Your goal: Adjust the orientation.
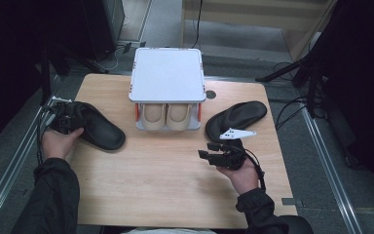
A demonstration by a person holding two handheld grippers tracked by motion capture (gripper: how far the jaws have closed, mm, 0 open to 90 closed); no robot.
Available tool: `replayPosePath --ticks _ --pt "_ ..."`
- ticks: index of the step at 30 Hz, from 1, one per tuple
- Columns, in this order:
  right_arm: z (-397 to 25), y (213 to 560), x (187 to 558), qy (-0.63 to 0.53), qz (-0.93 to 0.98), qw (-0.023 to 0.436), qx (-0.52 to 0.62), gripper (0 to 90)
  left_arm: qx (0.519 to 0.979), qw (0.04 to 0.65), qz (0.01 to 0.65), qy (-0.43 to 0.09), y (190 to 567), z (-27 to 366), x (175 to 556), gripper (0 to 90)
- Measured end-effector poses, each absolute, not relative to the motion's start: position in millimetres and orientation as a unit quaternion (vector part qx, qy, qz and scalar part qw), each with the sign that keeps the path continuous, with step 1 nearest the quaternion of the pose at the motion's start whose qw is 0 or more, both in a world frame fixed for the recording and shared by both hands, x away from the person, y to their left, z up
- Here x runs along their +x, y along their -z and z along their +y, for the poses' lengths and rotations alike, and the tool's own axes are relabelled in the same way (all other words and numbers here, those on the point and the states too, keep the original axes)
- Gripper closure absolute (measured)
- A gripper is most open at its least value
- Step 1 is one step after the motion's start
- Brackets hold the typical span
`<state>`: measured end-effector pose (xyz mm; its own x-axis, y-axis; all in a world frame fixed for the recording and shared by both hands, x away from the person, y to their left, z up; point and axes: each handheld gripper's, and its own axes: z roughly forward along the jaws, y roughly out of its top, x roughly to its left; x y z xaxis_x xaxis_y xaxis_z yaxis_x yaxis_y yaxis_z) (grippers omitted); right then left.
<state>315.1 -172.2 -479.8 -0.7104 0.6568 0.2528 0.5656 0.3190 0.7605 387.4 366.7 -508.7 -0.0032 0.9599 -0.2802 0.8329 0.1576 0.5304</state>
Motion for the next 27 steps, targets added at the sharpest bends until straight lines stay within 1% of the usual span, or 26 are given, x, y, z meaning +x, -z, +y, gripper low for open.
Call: replayPosePath --ticks 1,2,4,13,21,27 --pt "-172.4 479.7 314.9 -0.446 0.81 0.051 0.378 49.4 0.638 0.299 0.702 -0.104 508.5 367.2 387.3 59.8" --pt "-172.4 479.7 314.9 -0.446 0.81 0.051 0.378 49.4 0.64 0.299 0.7 -0.105 508.2 368.2 387.2 59.8" --pt "-172.6 479.8 314.9 -0.447 0.809 0.051 0.378 49.4 0.637 0.301 0.702 -0.103 508.1 368.6 387.0 63.4" --pt "-172.7 479.8 315.1 -0.446 0.81 0.051 0.377 49.4 0.638 0.302 0.702 -0.094 506.2 370.2 387.0 69.1" --pt "-173.5 479.6 315.4 -0.447 0.81 0.053 0.377 49.3 0.638 0.312 0.699 -0.084 503.7 369.7 386.5 69.7" --pt "-174.5 479.1 316.0 -0.45 0.807 0.055 0.379 49.4 0.641 0.331 0.689 -0.071 492.8 366.9 380.6 69.7"
